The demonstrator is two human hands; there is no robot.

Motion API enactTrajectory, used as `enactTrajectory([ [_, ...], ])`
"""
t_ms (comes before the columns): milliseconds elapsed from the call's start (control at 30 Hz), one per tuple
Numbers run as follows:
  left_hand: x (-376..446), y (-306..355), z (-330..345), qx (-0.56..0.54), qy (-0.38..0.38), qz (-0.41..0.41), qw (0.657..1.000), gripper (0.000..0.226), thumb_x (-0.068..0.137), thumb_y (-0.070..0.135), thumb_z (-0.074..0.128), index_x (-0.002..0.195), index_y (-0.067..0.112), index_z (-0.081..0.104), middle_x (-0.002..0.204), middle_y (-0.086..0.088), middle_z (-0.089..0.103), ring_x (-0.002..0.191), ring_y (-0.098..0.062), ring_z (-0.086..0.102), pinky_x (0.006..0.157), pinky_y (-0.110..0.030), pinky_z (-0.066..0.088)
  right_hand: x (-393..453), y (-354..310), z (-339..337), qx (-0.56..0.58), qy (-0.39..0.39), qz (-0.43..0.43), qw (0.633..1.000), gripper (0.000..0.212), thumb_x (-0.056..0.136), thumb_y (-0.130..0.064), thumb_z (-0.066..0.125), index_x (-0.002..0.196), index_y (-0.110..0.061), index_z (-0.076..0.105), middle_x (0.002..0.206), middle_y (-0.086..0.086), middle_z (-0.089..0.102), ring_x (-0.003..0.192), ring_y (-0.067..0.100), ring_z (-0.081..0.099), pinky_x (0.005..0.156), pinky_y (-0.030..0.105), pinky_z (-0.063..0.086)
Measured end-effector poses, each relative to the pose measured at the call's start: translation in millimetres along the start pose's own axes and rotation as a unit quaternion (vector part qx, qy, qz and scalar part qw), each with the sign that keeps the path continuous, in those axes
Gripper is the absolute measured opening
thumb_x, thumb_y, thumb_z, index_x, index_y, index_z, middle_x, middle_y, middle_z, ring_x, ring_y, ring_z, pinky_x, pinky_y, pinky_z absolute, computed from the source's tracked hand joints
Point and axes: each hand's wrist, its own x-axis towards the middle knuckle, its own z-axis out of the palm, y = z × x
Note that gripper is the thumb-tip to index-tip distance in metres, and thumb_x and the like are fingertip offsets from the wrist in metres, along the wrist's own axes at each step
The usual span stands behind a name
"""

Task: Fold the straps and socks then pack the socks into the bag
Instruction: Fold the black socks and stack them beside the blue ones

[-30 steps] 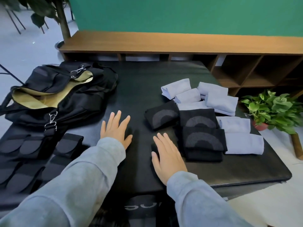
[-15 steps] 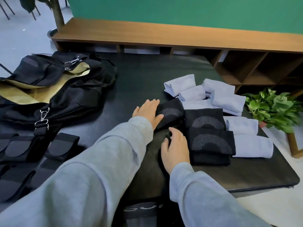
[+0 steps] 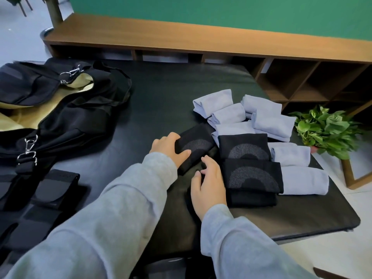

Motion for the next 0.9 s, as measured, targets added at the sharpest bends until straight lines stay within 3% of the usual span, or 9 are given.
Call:
enactTrajectory([
  [133, -31, -11, -6, 0.002, 0.022, -0.038, 0.999, 0.046, 0.083, 0.046, 0.061, 0.121, 0.024, 0.046, 0.114, 0.000, 0.050, 0.113, -0.020, 0.040, 0.085, -0.032, 0.041, 0, -4, -4, -0.029, -0.026, -0.010, 0.999, 0.042, 0.095, -0.025, 0.045, 0.136, -0.023, 0.040, 0.131, -0.010, 0.045, 0.119, 0.006, 0.043, 0.099, 0.026, 0.037],
  [200, -50, -19, -11, 0.002, 0.017, -0.050, 0.999, 0.042, 0.083, 0.047, 0.060, 0.118, 0.027, 0.046, 0.112, 0.005, 0.046, 0.113, -0.019, 0.039, 0.090, -0.033, 0.040, -2, -9, -8, -0.051, -0.050, -0.022, 0.997, 0.043, 0.094, -0.031, 0.046, 0.137, -0.027, 0.039, 0.124, -0.012, 0.046, 0.121, 0.007, 0.042, 0.098, 0.026, 0.037],
  [300, -77, -32, -13, -0.010, 0.006, -0.044, 0.999, 0.028, 0.083, 0.044, 0.062, 0.101, 0.032, 0.044, 0.105, 0.009, 0.040, 0.107, -0.015, 0.041, 0.093, -0.034, 0.040, -7, -19, -15, -0.096, -0.095, -0.066, 0.989, 0.048, 0.093, -0.036, 0.048, 0.139, -0.033, 0.036, 0.123, -0.015, 0.044, 0.121, 0.010, 0.039, 0.100, 0.026, 0.032],
  [433, -93, -42, -14, -0.118, 0.036, -0.017, 0.992, 0.032, 0.078, 0.027, 0.072, 0.094, 0.032, 0.044, 0.109, 0.007, 0.036, 0.087, -0.005, 0.046, 0.069, -0.002, 0.036, -11, -24, -16, -0.160, -0.142, -0.116, 0.970, 0.054, 0.093, -0.038, 0.048, 0.143, -0.030, 0.030, 0.138, -0.010, 0.040, 0.123, 0.014, 0.035, 0.101, 0.027, 0.025],
  [500, -93, -43, -16, -0.169, 0.050, -0.014, 0.984, 0.039, 0.077, 0.018, 0.073, 0.100, 0.031, 0.044, 0.116, 0.007, 0.032, 0.094, -0.005, 0.043, 0.067, 0.002, 0.032, -10, -20, -11, -0.172, -0.146, -0.147, 0.963, 0.057, 0.089, -0.041, 0.045, 0.143, -0.026, 0.032, 0.138, -0.009, 0.043, 0.124, 0.016, 0.038, 0.101, 0.028, 0.026],
  [600, -89, -43, -18, -0.272, 0.045, -0.021, 0.961, 0.041, 0.079, 0.020, 0.072, 0.104, 0.039, 0.045, 0.122, 0.007, 0.043, 0.110, -0.008, 0.044, 0.081, -0.007, 0.035, -10, -15, -6, -0.175, -0.144, -0.164, 0.960, 0.059, 0.086, -0.041, 0.046, 0.142, -0.024, 0.035, 0.135, -0.009, 0.048, 0.122, 0.015, 0.041, 0.100, 0.030, 0.028],
  [667, -87, -43, -18, -0.342, 0.038, -0.043, 0.938, 0.038, 0.081, 0.030, 0.069, 0.100, 0.053, 0.046, 0.117, 0.005, 0.057, 0.110, -0.014, 0.054, 0.091, -0.027, 0.047, -9, -15, -6, -0.171, -0.140, -0.167, 0.961, 0.057, 0.088, -0.037, 0.050, 0.142, -0.024, 0.036, 0.134, -0.009, 0.049, 0.122, 0.014, 0.041, 0.100, 0.029, 0.028],
  [733, -89, -41, -19, -0.336, 0.032, -0.039, 0.940, 0.040, 0.085, 0.027, 0.064, 0.099, 0.060, 0.046, 0.113, 0.002, 0.061, 0.108, -0.018, 0.057, 0.094, -0.041, 0.049, -10, -16, -8, -0.170, -0.141, -0.171, 0.960, 0.057, 0.090, -0.035, 0.051, 0.143, -0.024, 0.034, 0.134, -0.008, 0.049, 0.122, 0.013, 0.042, 0.100, 0.027, 0.027],
  [900, -105, -39, -19, -0.311, 0.055, 0.020, 0.949, 0.049, 0.088, 0.013, 0.059, 0.104, 0.058, 0.047, 0.113, 0.012, 0.060, 0.108, -0.008, 0.056, 0.092, -0.033, 0.050, -16, -21, -13, -0.132, -0.170, -0.136, 0.967, 0.060, 0.091, -0.034, 0.051, 0.145, -0.027, 0.026, 0.131, -0.005, 0.050, 0.118, 0.015, 0.044, 0.101, 0.025, 0.031],
])
